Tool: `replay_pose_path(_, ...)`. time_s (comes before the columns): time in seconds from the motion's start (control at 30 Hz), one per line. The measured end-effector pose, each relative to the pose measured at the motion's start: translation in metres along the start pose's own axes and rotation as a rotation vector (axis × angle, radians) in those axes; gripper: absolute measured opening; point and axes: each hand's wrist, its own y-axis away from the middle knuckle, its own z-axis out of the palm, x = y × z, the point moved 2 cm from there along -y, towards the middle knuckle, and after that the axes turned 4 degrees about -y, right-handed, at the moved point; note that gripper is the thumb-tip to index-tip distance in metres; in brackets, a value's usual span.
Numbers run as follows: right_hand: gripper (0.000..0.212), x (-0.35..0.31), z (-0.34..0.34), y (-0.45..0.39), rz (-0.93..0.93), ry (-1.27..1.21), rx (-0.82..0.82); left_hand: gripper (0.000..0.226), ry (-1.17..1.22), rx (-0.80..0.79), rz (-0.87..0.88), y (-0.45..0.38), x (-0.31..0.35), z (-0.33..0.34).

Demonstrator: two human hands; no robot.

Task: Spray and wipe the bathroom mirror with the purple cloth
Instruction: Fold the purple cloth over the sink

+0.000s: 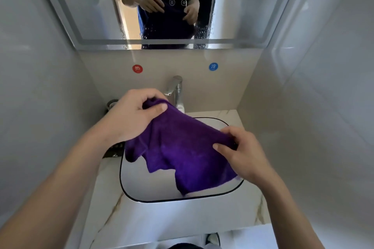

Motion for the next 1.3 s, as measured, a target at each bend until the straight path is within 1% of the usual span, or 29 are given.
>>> replay_pose_path(0.03,0.015,-0.004,-0.002,-0.002,-0.021,0.023,-0.014,0.021,0.036,-0.031,-0.016,-0.001,0.000,0.005)
replay_pose_path(0.13,0.010,-0.021,-0.002,-0.009,-0.087,0.002,-0.059,0.032,0.071,-0.156,-0.042,-0.005,0.002,0.024)
replay_pose_path(0.3,0.009,-0.049,-0.005,-0.027,-0.201,0.044,-0.182,0.070,0.256,-0.368,-0.090,-0.009,0.022,0.048)
replay_pose_path(0.33,0.008,-0.054,-0.007,-0.030,-0.227,0.055,-0.195,0.072,0.256,-0.401,-0.090,-0.011,0.027,0.054)
replay_pose_path(0.43,0.004,-0.062,-0.013,-0.040,-0.261,0.062,-0.200,0.056,0.171,-0.438,-0.081,-0.017,0.034,0.066)
replay_pose_path(0.47,0.003,-0.062,-0.016,-0.044,-0.263,0.040,-0.194,0.051,0.195,-0.462,-0.102,-0.017,0.036,0.068)
replay_pose_path(0.53,0.009,-0.055,-0.024,-0.050,-0.250,-0.072,-0.195,0.047,0.380,-0.562,-0.166,-0.014,0.038,0.074)
replay_pose_path(0.6,0.014,-0.044,-0.030,-0.051,-0.213,-0.251,-0.220,0.057,0.604,-0.653,-0.231,-0.012,0.039,0.079)
replay_pose_path(0.63,0.014,-0.037,-0.031,-0.050,-0.192,-0.357,-0.221,0.060,0.703,-0.667,-0.246,-0.011,0.040,0.079)
replay_pose_path(0.67,0.014,-0.028,-0.031,-0.049,-0.168,-0.463,-0.189,0.059,0.793,-0.655,-0.251,-0.011,0.040,0.080)
replay_pose_path(0.73,0.016,0.000,-0.030,-0.050,-0.099,-0.632,-0.064,0.050,0.955,-0.611,-0.258,-0.011,0.040,0.080)
replay_pose_path(0.8,0.022,0.037,-0.022,-0.048,0.038,-0.763,0.019,0.045,1.101,-0.536,-0.260,-0.011,0.040,0.075)
replay_pose_path(0.83,0.023,0.054,-0.015,-0.045,0.129,-0.826,0.023,0.043,1.146,-0.500,-0.258,-0.010,0.039,0.070)
replay_pose_path(0.9,0.027,0.083,0.007,-0.033,0.279,-0.877,-0.052,0.039,1.175,-0.446,-0.236,-0.008,0.037,0.058)
replay_pose_path(0.93,0.036,0.092,0.019,-0.026,0.301,-0.853,-0.129,0.037,1.184,-0.428,-0.202,-0.006,0.037,0.053)
replay_pose_path(0.97,0.045,0.093,0.033,-0.018,0.283,-0.805,-0.229,0.035,1.200,-0.413,-0.168,-0.003,0.037,0.048)
replay_pose_path(1.0,0.048,0.090,0.046,-0.013,0.249,-0.749,-0.335,0.033,1.221,-0.402,-0.154,-0.002,0.035,0.044)
replay_pose_path(1.07,0.052,0.072,0.065,-0.008,0.193,-0.701,-0.479,0.033,1.266,-0.371,-0.185,-0.002,0.024,0.034)
replay_pose_path(1.1,0.049,0.063,0.070,-0.008,0.178,-0.706,-0.506,0.031,1.309,-0.393,-0.196,-0.001,0.024,0.029)
replay_pose_path(1.13,0.038,0.056,0.072,-0.009,0.160,-0.703,-0.500,0.026,1.385,-0.443,-0.199,0.001,0.027,0.026)
replay_pose_path(1.17,0.024,0.052,0.072,-0.012,0.134,-0.691,-0.477,0.027,1.416,-0.437,-0.213,0.004,0.033,0.024)
replay_pose_path(1.2,0.017,0.050,0.070,-0.015,0.117,-0.680,-0.448,0.038,1.345,-0.321,-0.220,0.006,0.035,0.024)
replay_pose_path(1.23,0.019,0.048,0.067,-0.017,0.101,-0.665,-0.420,0.049,1.305,-0.207,-0.272,0.007,0.033,0.023)
replay_pose_path(1.27,0.023,0.048,0.062,-0.019,0.095,-0.646,-0.395,0.058,1.255,0.009,-0.339,0.009,0.030,0.017)
replay_pose_path(1.3,0.026,0.046,0.058,-0.020,0.090,-0.635,-0.369,0.059,1.175,0.173,-0.382,0.015,0.029,0.008)
